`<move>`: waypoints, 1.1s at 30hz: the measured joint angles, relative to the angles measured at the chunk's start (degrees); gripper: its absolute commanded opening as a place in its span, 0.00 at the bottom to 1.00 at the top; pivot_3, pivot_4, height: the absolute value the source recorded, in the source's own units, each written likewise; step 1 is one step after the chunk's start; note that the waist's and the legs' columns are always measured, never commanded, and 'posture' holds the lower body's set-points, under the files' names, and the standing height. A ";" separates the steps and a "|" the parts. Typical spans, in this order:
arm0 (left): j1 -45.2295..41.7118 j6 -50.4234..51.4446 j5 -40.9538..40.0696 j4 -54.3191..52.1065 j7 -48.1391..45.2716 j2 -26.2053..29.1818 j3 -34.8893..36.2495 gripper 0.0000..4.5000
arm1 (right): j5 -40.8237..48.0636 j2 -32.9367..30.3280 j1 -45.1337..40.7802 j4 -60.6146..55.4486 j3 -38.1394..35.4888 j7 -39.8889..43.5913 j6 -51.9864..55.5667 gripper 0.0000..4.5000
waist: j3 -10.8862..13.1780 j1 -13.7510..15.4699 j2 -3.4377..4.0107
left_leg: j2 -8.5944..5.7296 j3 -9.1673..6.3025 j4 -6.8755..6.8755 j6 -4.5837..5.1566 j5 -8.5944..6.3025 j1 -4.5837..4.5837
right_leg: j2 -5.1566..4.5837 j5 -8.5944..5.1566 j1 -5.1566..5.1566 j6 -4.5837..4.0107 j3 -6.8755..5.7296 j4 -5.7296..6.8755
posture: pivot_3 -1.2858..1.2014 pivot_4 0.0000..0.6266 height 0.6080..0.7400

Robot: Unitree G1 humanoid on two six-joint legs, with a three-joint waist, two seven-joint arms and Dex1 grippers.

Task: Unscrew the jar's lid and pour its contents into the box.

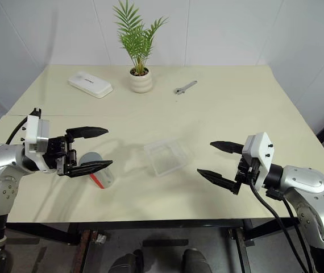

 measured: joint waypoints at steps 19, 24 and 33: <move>37.76 8.72 -10.07 -27.34 17.37 -8.24 34.99 0.99 | -1.10 7.16 -18.61 13.03 11.85 11.69 -4.16 1.00 | -0.03 -1.50 -0.12 | 0.05 0.04 -0.02 -0.19 -0.18 0.00 | -0.06 -0.05 -0.01 -0.10 0.06 -0.03 | 0.52 0.24 1.00; 52.48 4.88 -5.51 -36.70 21.00 -20.68 31.98 0.99 | -1.55 9.52 -23.42 15.94 13.99 13.94 -4.53 1.00 | -0.08 -1.65 -0.20 | 0.01 0.03 0.00 -0.31 -0.26 0.02 | -0.09 0.01 0.05 -0.19 0.08 -0.30 | 0.52 0.24 1.00; 54.27 -10.80 15.13 -32.86 32.39 -36.75 16.14 0.99 | -1.10 11.50 -24.66 14.89 14.98 14.64 -2.77 1.00 | -0.26 -1.90 -0.49 | 0.01 0.09 0.00 -0.05 -0.41 -0.12 | -0.04 0.40 0.25 -0.49 0.21 -1.27 | 0.52 0.24 1.00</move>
